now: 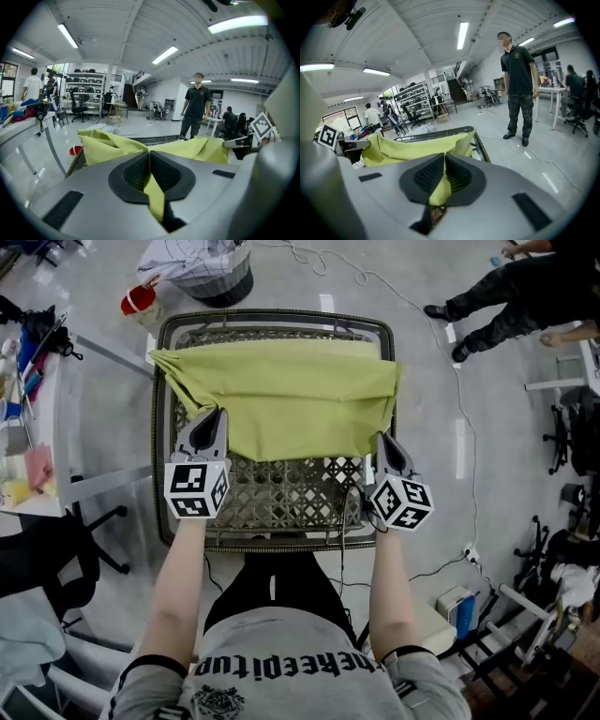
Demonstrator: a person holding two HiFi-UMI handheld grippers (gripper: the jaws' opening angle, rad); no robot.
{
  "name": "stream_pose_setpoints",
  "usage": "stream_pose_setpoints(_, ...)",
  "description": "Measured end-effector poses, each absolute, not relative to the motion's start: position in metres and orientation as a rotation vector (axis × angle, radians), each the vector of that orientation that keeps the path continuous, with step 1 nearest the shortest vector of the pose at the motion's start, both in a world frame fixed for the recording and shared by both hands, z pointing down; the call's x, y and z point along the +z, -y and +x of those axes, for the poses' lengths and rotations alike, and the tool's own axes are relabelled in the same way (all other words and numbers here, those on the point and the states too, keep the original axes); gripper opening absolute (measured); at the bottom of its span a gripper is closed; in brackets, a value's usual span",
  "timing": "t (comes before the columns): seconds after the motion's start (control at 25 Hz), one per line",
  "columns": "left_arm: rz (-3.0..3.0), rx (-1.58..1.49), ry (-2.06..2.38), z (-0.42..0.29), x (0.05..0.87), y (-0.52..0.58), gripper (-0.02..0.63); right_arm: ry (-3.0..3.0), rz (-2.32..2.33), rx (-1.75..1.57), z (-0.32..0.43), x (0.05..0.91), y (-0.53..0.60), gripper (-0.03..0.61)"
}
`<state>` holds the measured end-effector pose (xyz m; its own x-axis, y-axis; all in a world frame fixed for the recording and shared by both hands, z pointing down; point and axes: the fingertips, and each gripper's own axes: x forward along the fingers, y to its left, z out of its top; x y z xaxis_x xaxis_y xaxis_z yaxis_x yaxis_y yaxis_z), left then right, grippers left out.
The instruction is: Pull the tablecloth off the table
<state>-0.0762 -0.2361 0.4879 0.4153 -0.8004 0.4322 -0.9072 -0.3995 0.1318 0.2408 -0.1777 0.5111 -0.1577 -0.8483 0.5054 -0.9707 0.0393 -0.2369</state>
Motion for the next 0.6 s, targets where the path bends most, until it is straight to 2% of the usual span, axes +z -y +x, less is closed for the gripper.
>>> stream_pose_setpoints(0.6, 2.692, 0.499, 0.908, 0.052, 0.48, 0.209, 0.021, 2.118, 1.865, 0.794, 0.242, 0.505, 0.174, 0.017)
